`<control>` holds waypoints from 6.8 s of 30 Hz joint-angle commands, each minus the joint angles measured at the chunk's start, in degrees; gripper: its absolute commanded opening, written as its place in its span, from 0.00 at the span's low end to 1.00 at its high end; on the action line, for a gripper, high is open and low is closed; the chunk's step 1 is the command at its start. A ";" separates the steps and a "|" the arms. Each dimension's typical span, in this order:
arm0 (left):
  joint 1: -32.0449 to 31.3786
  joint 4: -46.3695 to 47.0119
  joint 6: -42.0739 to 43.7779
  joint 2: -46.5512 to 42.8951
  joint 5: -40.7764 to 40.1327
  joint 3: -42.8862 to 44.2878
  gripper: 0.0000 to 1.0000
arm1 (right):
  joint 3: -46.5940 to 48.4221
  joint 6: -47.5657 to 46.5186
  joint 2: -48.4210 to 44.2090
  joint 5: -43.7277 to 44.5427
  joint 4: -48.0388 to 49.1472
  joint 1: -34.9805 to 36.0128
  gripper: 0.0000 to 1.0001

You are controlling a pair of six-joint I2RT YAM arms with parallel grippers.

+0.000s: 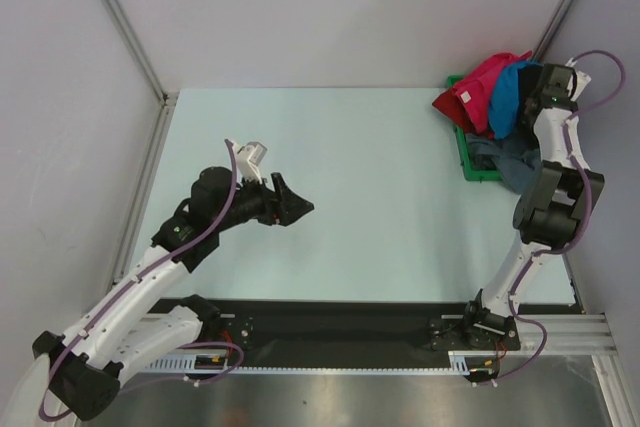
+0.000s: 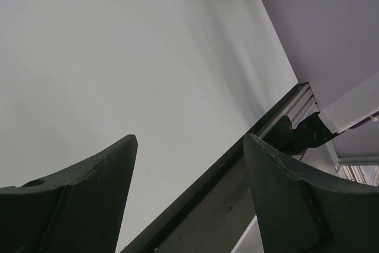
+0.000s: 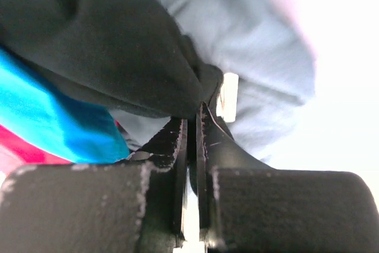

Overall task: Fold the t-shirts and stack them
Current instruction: Grab the tshirt from the pile, then move the tshirt to the center of the board, then flatten the tshirt out

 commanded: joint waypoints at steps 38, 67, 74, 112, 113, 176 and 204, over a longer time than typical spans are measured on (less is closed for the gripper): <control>-0.51 6.95 1.71 14.24 -7.86 10.55 0.79 | 51.88 -1.78 5.14 -10.31 62.60 5.02 0.00; -0.51 -7.54 2.32 -9.13 -15.06 14.59 0.95 | 17.63 0.59 -26.66 -11.48 51.82 41.13 0.00; -0.42 -17.29 4.78 -10.72 -18.06 23.72 0.99 | -18.94 9.99 -42.40 -15.75 41.54 44.93 0.00; 8.19 5.11 -4.89 59.59 -14.19 23.38 0.57 | -63.62 10.51 -58.41 -36.33 6.98 27.62 0.12; 8.54 4.24 -5.24 60.73 -14.28 23.65 0.53 | -63.62 10.60 -58.41 -36.42 6.90 27.62 0.12; -31.17 21.64 10.84 20.63 -18.31 14.86 0.00 | -29.96 14.67 -14.46 -47.68 17.39 18.74 0.04; 5.77 -16.34 14.79 38.04 -24.91 31.02 0.91 | -20.03 0.05 -12.71 -12.40 1.43 27.01 0.88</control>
